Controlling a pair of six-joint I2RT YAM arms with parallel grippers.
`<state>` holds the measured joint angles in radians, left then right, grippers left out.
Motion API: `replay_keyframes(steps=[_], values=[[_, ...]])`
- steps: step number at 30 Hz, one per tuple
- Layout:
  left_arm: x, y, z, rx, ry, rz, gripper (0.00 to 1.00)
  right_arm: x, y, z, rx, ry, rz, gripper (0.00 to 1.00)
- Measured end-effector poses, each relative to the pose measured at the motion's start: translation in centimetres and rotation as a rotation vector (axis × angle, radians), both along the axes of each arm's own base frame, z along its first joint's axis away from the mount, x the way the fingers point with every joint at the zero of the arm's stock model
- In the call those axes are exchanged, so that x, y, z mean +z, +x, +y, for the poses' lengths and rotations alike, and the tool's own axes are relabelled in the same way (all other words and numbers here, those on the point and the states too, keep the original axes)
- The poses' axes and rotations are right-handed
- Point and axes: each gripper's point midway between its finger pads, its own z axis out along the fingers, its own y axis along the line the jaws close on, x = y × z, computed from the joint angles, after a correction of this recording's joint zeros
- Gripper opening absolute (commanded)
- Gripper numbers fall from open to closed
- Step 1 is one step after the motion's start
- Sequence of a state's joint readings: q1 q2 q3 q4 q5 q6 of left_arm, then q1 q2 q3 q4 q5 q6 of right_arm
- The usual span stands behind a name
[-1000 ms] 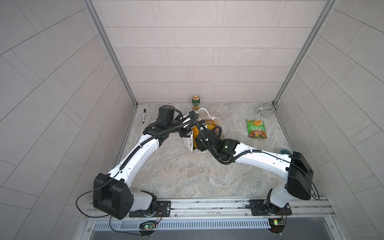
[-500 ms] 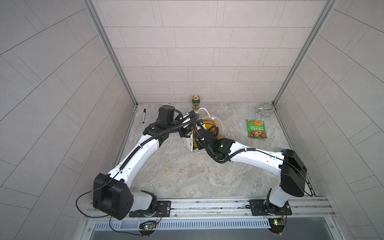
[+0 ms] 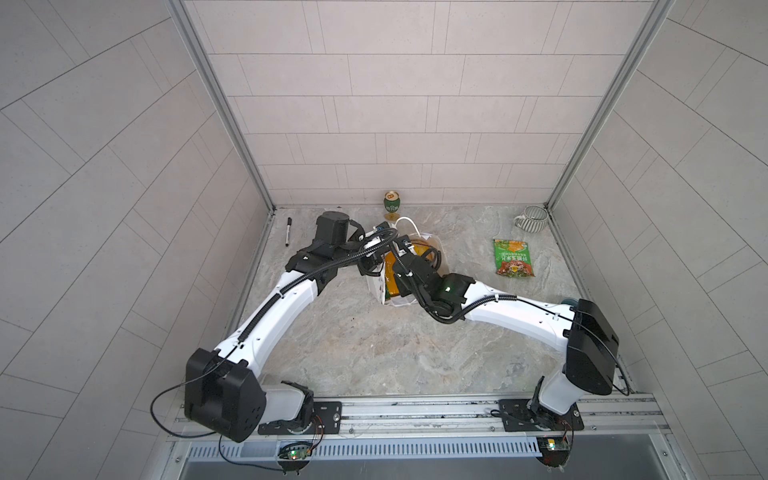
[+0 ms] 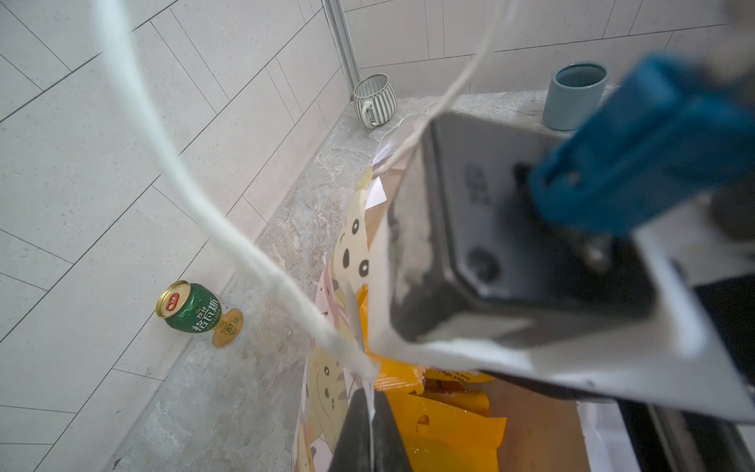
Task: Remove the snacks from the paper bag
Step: 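Grasp the yellow mango gummy pack inside the bag with the right gripper, then lift the yellow pack up out of the bag with the right gripper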
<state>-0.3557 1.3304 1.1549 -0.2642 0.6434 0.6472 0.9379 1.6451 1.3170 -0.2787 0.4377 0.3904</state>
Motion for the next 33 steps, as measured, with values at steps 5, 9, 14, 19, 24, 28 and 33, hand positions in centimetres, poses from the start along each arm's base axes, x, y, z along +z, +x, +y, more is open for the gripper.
replay_keyframes(steps=[5, 9, 14, 19, 24, 28, 33], values=[[0.1, 0.1, 0.0, 0.001, -0.001, -0.004, 0.00, 1.3, -0.2, -0.9, 0.021, 0.024, 0.005, 0.00], [0.1, 0.1, 0.0, 0.002, -0.001, -0.005, 0.00, 2.3, -0.9, -0.9, 0.066, 0.047, 0.009, 0.00], [0.0, 0.0, 0.0, 0.002, 0.000, -0.004, 0.00, 3.4, -2.0, -0.9, 0.126, 0.079, 0.013, 0.00], [0.0, 0.0, 0.0, 0.002, 0.000, -0.003, 0.00, 4.6, -2.5, -1.3, 0.168, 0.109, 0.008, 0.00], [0.0, 0.0, 0.0, 0.001, 0.000, -0.003, 0.00, 5.0, -2.8, -2.1, 0.199, 0.142, 0.020, 0.00], [0.0, 0.0, 0.0, 0.002, 0.000, -0.004, 0.00, 5.8, -3.0, -2.7, 0.234, 0.172, 0.023, 0.00], [0.0, 0.0, 0.0, 0.001, -0.001, -0.003, 0.00, 7.6, -4.1, -2.6, 0.312, 0.209, 0.006, 0.00]])
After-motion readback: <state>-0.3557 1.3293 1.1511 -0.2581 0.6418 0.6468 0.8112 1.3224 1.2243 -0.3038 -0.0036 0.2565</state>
